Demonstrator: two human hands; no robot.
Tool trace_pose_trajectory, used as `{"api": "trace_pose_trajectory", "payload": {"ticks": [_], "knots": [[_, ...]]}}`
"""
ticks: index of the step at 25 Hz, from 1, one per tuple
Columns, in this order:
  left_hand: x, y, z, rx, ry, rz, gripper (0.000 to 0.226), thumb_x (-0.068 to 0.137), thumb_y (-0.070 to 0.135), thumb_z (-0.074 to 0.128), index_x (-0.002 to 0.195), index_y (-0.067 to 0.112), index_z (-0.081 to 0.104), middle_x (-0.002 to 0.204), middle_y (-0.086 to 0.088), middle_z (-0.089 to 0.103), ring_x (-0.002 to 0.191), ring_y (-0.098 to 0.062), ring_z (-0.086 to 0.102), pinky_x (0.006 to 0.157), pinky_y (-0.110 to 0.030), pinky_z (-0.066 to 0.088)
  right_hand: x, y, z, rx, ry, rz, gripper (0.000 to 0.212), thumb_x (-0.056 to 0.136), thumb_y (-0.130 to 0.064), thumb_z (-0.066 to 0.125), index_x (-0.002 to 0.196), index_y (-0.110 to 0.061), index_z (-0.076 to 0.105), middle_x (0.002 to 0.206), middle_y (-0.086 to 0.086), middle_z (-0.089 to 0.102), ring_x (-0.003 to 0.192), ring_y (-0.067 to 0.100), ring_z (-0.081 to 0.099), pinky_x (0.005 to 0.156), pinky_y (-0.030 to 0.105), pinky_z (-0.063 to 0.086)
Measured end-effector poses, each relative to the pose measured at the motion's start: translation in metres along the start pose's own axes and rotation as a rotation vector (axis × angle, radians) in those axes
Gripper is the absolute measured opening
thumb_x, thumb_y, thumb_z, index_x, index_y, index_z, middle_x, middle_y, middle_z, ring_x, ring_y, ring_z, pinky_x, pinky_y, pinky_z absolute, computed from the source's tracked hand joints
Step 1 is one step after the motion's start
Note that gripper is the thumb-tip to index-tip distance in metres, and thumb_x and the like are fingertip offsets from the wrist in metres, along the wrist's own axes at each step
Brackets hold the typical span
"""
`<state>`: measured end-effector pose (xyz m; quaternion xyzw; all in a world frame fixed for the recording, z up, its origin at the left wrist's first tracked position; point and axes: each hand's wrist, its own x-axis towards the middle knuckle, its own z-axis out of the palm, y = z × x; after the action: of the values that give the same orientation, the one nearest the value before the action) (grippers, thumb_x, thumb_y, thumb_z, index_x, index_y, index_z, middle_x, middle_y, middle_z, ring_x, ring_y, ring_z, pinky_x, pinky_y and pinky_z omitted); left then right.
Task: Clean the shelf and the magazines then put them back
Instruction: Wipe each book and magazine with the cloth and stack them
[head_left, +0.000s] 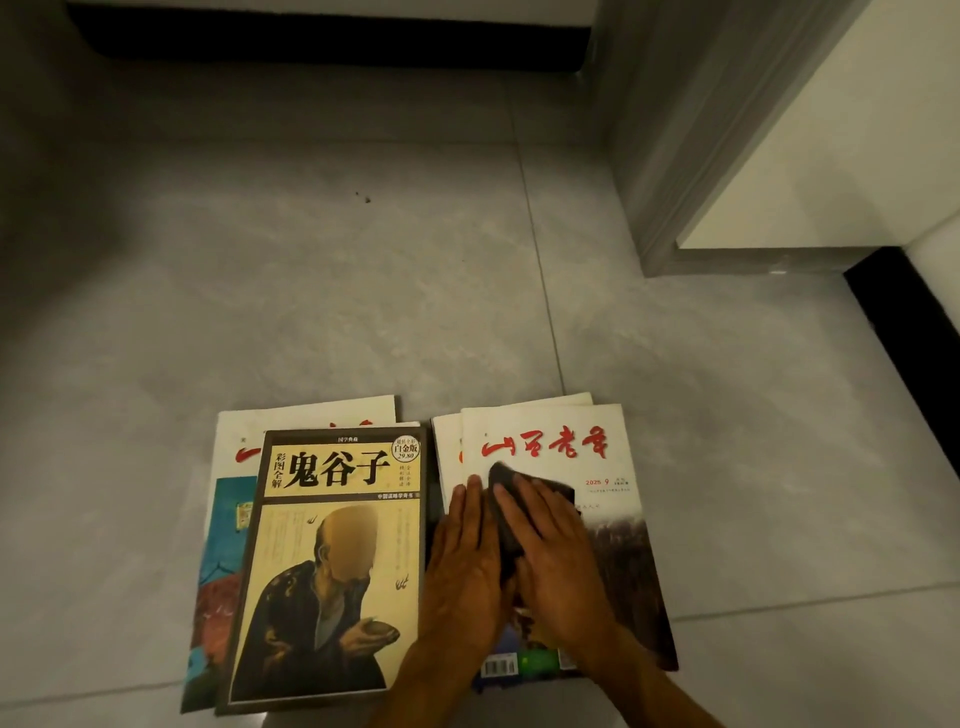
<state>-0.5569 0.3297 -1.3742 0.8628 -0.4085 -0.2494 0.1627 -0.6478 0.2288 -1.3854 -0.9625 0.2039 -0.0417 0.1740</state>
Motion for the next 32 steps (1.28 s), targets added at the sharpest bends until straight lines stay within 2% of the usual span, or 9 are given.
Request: {"api": "trace_pose_trajectory", "payload": {"ticks": [2, 6, 11, 15, 19, 22, 27, 30, 32], "knots": [[0.000, -0.002, 0.002, -0.007, -0.009, -0.001, 0.096, 0.084, 0.069, 0.034, 0.152, 0.018, -0.010, 0.160, -0.012, 0.008, 0.148, -0.027, 0.003, 0.121, -0.045, 0.013, -0.004, 0.039, -0.012, -0.093, -0.025, -0.145, 0.058, 0.095, -0.050, 0.036, 0.148, -0.027, 0.031, 0.151, 0.005, 0.039, 0.137, 0.029, 0.039, 0.102, 0.058, 0.042], [-0.001, 0.001, -0.009, 0.024, -0.033, -0.016, 0.086, 0.094, 0.052, 0.032, 0.147, 0.019, -0.026, 0.150, -0.003, -0.035, 0.140, -0.019, -0.033, 0.122, -0.042, -0.003, -0.019, 0.038, -0.008, 0.071, 0.187, 0.405, 0.061, 0.087, -0.026, 0.051, 0.146, -0.018, 0.038, 0.150, 0.011, 0.040, 0.137, 0.035, 0.038, 0.105, 0.062, 0.036], [-0.009, 0.009, -0.024, 0.125, -0.141, -0.051, 0.091, 0.097, 0.052, 0.039, 0.143, 0.012, -0.029, 0.147, -0.003, -0.042, 0.140, -0.021, -0.033, 0.115, -0.036, -0.011, -0.035, 0.043, -0.008, -0.055, 0.010, -0.128, 0.057, 0.097, -0.053, 0.037, 0.146, -0.025, 0.032, 0.153, 0.000, 0.028, 0.137, 0.027, 0.035, 0.114, 0.048, 0.026], [-0.018, 0.006, -0.010, 0.160, -0.191, -0.041, 0.096, 0.095, 0.058, 0.036, 0.139, 0.018, -0.040, 0.144, -0.004, -0.047, 0.141, -0.025, -0.032, 0.120, -0.039, -0.009, -0.022, 0.032, -0.014, 0.153, 0.144, 0.436, 0.067, 0.091, -0.018, 0.057, 0.150, -0.027, 0.027, 0.153, 0.005, 0.034, 0.140, 0.031, 0.033, 0.111, 0.057, 0.032], [-0.025, 0.001, 0.007, 0.144, -0.066, 0.006, 0.126, 0.066, 0.065, 0.069, 0.152, 0.001, 0.002, 0.160, -0.015, -0.011, 0.148, -0.032, -0.004, 0.111, -0.046, 0.033, -0.047, -0.005, 0.014, 0.085, 0.122, 0.088, 0.050, 0.101, -0.047, 0.029, 0.143, -0.022, 0.038, 0.153, 0.002, 0.035, 0.136, 0.026, 0.037, 0.114, 0.043, 0.022], [-0.031, -0.009, 0.003, 0.275, -0.039, 0.114, 0.098, 0.079, 0.065, 0.049, 0.149, 0.001, 0.022, 0.160, -0.017, 0.006, 0.146, -0.035, 0.006, 0.120, -0.047, 0.006, -0.042, 0.037, -0.005, 0.008, 0.100, -0.149, 0.046, 0.094, -0.029, 0.050, 0.139, -0.025, 0.041, 0.157, -0.008, 0.023, 0.135, 0.021, 0.038, 0.116, 0.041, 0.025], [-0.030, -0.040, -0.024, 0.465, -0.007, 0.259, 0.079, 0.087, 0.076, 0.028, 0.145, 0.023, 0.040, 0.154, -0.014, 0.033, 0.143, -0.038, 0.021, 0.112, -0.064, 0.009, -0.013, 0.009, -0.002, 0.205, 0.222, 0.494, 0.059, 0.085, -0.019, 0.068, 0.140, -0.022, 0.045, 0.145, 0.005, 0.047, 0.134, 0.029, 0.043, 0.114, 0.049, 0.029], [-0.029, -0.049, -0.031, 0.450, -0.018, 0.315, 0.085, 0.084, 0.081, 0.029, 0.147, 0.026, 0.037, 0.155, -0.011, 0.031, 0.145, -0.033, 0.020, 0.110, -0.062, 0.013, -0.024, -0.014, 0.004, 0.044, 0.142, -0.061, 0.052, 0.092, -0.033, 0.050, 0.142, -0.022, 0.040, 0.146, 0.005, 0.047, 0.137, 0.025, 0.037, 0.114, 0.044, 0.021], [-0.028, -0.054, -0.034, 0.457, -0.007, 0.342, 0.083, 0.084, 0.081, 0.030, 0.144, 0.025, 0.043, 0.154, -0.011, 0.033, 0.145, -0.031, 0.019, 0.111, -0.061, 0.012, -0.013, 0.021, -0.011, 0.022, 0.063, -0.139, 0.060, 0.088, -0.017, 0.053, 0.146, -0.023, 0.036, 0.150, 0.003, 0.040, 0.141, 0.020, 0.029, 0.116, 0.045, 0.023]]}}
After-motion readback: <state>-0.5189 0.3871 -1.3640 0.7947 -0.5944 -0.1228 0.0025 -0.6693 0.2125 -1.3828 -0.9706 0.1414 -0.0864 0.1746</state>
